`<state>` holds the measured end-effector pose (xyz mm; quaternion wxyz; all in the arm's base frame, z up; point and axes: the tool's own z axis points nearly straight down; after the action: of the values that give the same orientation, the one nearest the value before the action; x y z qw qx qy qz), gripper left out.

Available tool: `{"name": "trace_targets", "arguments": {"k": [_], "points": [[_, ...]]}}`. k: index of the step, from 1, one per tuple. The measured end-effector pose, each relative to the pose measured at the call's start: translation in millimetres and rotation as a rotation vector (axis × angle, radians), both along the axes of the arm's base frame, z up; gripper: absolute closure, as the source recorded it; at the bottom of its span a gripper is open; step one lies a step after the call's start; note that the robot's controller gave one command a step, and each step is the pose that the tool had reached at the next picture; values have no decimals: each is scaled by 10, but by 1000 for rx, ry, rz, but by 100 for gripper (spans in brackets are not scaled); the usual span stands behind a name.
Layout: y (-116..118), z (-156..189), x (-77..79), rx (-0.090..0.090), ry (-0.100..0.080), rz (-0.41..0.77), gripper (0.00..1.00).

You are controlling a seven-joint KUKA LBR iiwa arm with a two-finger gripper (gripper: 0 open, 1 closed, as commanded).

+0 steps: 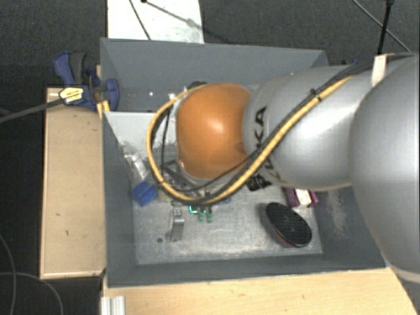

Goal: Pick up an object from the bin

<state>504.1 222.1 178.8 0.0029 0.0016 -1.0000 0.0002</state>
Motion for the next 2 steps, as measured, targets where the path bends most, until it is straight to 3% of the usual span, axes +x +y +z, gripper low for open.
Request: {"name": "trace_targets", "arguments": {"k": [1,2], "points": [[-797,-1076,624,7,-19,-39,0],[-732,-771,511,3,-14,121,0]]}}
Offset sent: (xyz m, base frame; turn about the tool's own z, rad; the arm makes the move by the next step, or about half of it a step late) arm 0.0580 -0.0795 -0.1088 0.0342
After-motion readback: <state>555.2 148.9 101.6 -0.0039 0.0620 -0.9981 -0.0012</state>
